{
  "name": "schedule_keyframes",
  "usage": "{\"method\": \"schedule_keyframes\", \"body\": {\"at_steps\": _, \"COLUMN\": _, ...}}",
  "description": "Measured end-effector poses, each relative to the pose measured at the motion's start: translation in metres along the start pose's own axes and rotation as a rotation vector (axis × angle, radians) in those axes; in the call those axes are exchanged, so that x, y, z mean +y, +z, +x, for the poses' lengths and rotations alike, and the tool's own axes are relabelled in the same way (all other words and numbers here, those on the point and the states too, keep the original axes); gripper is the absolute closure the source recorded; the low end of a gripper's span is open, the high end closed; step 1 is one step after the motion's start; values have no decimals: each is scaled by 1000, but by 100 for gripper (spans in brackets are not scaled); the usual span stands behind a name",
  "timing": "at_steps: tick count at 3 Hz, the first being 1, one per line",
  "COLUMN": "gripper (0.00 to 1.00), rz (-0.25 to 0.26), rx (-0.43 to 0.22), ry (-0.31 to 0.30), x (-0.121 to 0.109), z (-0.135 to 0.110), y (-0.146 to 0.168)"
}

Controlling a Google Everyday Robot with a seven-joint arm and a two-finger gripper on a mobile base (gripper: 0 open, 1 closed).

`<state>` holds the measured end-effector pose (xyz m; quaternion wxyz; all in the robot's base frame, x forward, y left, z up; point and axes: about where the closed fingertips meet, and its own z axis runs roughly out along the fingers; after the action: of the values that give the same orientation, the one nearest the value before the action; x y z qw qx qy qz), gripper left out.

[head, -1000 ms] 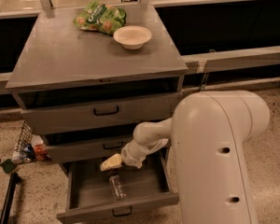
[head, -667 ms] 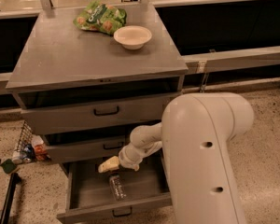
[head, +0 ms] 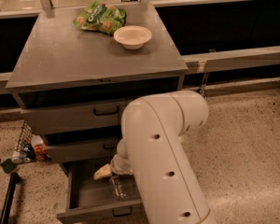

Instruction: Pick water bottle from bottom drawer and place on counter

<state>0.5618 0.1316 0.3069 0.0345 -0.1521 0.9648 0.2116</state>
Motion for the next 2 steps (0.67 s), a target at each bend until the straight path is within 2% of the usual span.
{"method": "schedule_keyframes", "body": {"at_steps": 1, "gripper": 0, "rz": 33, "rx": -51, "ry": -84, "x": -2, "z": 2, "y": 29}}
{"method": "schedule_keyframes", "body": {"at_steps": 2, "gripper": 0, "rz": 33, "rx": -51, "ry": -84, "x": -2, "z": 2, "y": 29}}
